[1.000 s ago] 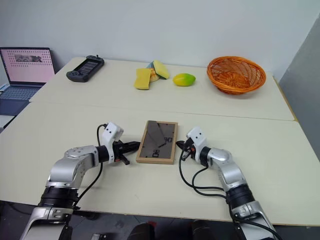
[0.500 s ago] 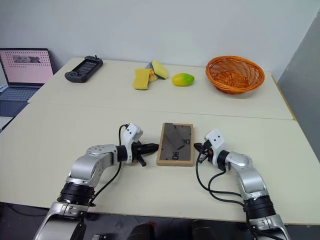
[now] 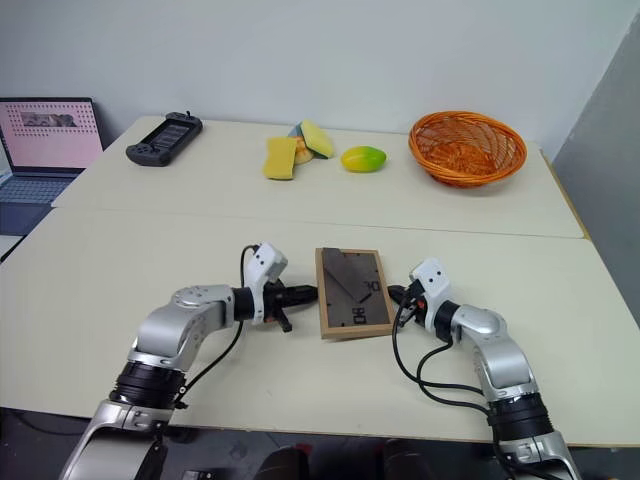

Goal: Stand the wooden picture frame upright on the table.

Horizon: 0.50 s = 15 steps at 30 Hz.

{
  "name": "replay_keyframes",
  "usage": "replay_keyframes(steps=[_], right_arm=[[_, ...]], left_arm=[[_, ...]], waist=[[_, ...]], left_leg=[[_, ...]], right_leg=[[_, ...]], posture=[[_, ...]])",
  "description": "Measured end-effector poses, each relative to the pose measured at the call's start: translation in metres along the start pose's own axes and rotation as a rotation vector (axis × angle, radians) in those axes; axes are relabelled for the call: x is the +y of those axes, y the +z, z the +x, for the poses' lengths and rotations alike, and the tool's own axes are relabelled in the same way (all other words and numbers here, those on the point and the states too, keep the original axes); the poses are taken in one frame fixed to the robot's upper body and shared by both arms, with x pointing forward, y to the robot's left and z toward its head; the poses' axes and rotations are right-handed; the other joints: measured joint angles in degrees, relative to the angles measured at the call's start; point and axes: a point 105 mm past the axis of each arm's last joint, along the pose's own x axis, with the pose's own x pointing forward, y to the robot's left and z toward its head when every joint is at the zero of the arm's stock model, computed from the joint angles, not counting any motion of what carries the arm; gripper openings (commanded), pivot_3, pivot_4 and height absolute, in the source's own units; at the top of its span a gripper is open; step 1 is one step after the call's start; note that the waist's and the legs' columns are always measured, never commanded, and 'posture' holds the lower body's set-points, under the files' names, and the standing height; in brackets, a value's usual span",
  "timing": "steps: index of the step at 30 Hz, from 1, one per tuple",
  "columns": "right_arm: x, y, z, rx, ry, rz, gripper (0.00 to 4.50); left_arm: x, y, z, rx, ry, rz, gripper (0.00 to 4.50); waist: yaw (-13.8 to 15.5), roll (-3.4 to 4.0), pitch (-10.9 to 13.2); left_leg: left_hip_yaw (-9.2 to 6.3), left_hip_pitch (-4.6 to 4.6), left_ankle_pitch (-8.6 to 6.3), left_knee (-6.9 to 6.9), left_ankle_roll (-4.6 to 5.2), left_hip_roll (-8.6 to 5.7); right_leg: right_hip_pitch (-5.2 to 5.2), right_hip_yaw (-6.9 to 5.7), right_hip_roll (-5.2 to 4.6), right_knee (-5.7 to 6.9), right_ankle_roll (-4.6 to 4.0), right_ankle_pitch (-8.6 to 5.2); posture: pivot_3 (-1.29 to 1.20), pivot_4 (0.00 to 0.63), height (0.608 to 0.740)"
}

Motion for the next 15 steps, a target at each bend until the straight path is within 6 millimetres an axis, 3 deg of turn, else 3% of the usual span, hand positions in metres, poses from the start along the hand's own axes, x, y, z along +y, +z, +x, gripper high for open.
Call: replay_keyframes(steps=[7, 15], right_arm=[[0.002, -0.001, 0.001, 0.005, 0.01, -0.008, 0.0], [-0.008, -0.003, -0.01, 0.03, 0.005, -0.056, 0.0]], left_arm=[[0.015, -0.01, -0.033, 0.052, 0.056, -0.013, 0.02], [-0.02, -0.011, -0.044, 0.055, -0.026, -0.162, 0.02]], waist=[[0.0, 0.01, 0.0], [0.0, 0.01, 0.0]], left_leg=[[0.01, 0.0, 0.0, -0.02, 0.0, 0.01], [0.02, -0.01, -0.01, -0.04, 0.0, 0.02]], right_leg=[[-0.02, 0.0, 0.0, -0.02, 0.01, -0.01], [0.0, 0.0, -0.03, -0.11, 0.03, -0.02]], posture=[[0.0, 0.15, 0.74], [0.0, 0.15, 0.74]])
